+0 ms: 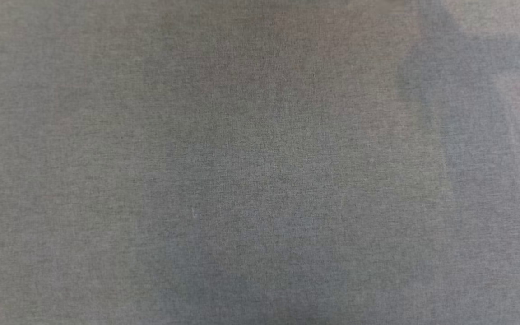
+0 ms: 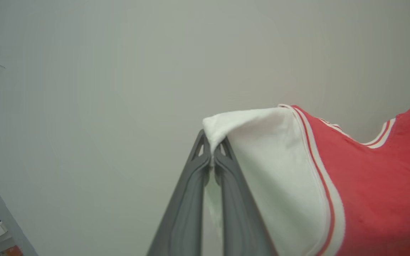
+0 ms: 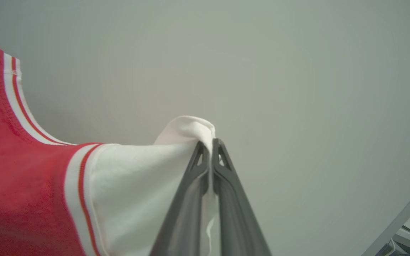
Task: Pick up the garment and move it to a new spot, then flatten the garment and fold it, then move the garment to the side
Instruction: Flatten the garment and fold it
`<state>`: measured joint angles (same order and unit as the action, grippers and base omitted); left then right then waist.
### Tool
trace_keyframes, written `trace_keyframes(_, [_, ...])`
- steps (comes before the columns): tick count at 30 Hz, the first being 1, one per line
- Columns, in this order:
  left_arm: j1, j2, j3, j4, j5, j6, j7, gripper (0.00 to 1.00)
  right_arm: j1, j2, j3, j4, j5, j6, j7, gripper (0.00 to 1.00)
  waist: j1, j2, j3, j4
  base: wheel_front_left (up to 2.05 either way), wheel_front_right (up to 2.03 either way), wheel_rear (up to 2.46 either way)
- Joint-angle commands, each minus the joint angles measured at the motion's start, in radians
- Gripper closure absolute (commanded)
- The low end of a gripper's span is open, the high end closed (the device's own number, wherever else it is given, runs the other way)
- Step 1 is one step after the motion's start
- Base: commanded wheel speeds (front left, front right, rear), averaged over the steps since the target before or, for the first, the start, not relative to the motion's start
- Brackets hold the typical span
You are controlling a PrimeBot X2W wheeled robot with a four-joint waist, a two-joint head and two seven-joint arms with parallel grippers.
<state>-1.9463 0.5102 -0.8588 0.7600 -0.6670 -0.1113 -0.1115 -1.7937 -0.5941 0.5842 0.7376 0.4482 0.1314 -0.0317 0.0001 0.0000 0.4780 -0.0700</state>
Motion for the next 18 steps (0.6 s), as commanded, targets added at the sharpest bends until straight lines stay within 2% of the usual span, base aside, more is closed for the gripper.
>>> trace_keyframes(1, [-0.029,-0.007,0.000,0.025,0.000,-0.006,-0.016,1.00,-0.032,0.016,0.005,0.030,-0.016,-0.001,-0.022,1.00,-0.0001,0.0000,0.033,-0.005,0.00,0.00,0.00])
trace_keyframes(8, [-0.017,-0.024,-0.024,0.129,-0.018,-0.016,-0.081,1.00,-0.073,0.075,0.066,0.156,-0.028,-0.001,-0.100,1.00,-0.0001,0.0000,0.056,0.003,0.00,0.00,0.00])
trace_keyframes(14, [0.087,-0.026,-0.056,0.163,-0.066,-0.019,-0.124,1.00,0.020,0.094,0.171,0.197,0.006,-0.001,-0.163,1.00,-0.0001,0.0000,0.041,0.002,0.00,0.00,0.00])
trace_keyframes(18, [0.197,-0.004,-0.076,0.148,-0.117,-0.019,-0.139,1.00,0.103,0.107,0.237,0.205,0.049,-0.001,-0.189,1.00,-0.0001,0.0000,0.012,-0.001,0.00,0.00,0.00])
